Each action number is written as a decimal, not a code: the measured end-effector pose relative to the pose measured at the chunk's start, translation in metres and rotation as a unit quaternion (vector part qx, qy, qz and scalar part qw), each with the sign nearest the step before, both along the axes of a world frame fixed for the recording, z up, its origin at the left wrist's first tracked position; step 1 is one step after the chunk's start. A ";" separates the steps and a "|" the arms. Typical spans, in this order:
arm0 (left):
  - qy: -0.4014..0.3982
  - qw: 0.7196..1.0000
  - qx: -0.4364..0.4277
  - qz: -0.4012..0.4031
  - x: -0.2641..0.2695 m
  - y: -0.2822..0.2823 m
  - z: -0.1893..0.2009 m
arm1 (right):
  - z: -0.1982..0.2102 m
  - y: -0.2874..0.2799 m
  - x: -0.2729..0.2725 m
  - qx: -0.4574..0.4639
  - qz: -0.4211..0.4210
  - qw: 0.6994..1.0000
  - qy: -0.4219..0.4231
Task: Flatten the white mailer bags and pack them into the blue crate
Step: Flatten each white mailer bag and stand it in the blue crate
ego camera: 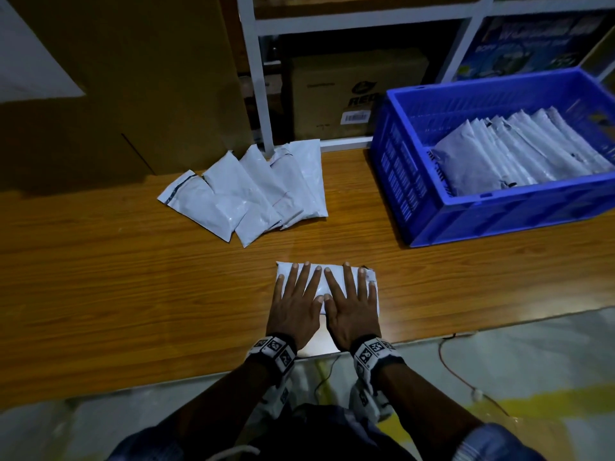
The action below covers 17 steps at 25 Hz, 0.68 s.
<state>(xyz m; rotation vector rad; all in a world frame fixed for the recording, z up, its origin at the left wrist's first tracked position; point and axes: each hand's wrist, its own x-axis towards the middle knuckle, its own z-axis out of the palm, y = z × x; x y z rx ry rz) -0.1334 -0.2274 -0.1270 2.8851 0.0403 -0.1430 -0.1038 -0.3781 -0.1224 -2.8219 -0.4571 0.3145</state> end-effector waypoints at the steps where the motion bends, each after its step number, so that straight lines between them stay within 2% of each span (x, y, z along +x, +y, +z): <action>1: 0.002 1.000 -0.004 0.001 0.000 0.001 0.001 | 0.000 0.001 0.001 -0.002 0.002 1.000 0.008; 6: -0.017 1.000 0.007 -0.009 0.004 0.001 0.009 | 0.004 -0.002 0.004 0.006 0.016 0.999 0.045; 11: 0.004 1.000 0.002 0.015 0.000 -0.006 -0.002 | 0.015 -0.010 0.013 0.015 0.054 0.994 0.098; 12: 0.008 1.000 -0.004 0.018 0.000 -0.005 -0.003 | 0.019 -0.011 0.014 0.028 0.050 0.994 0.095; 15: 0.016 1.000 -0.007 0.016 0.002 -0.003 -0.002 | 0.023 -0.009 0.013 0.016 0.039 0.999 -0.003; 17: 0.016 1.000 -0.012 0.018 0.000 -0.002 0.000 | 0.019 -0.004 0.010 0.007 0.037 0.999 -0.006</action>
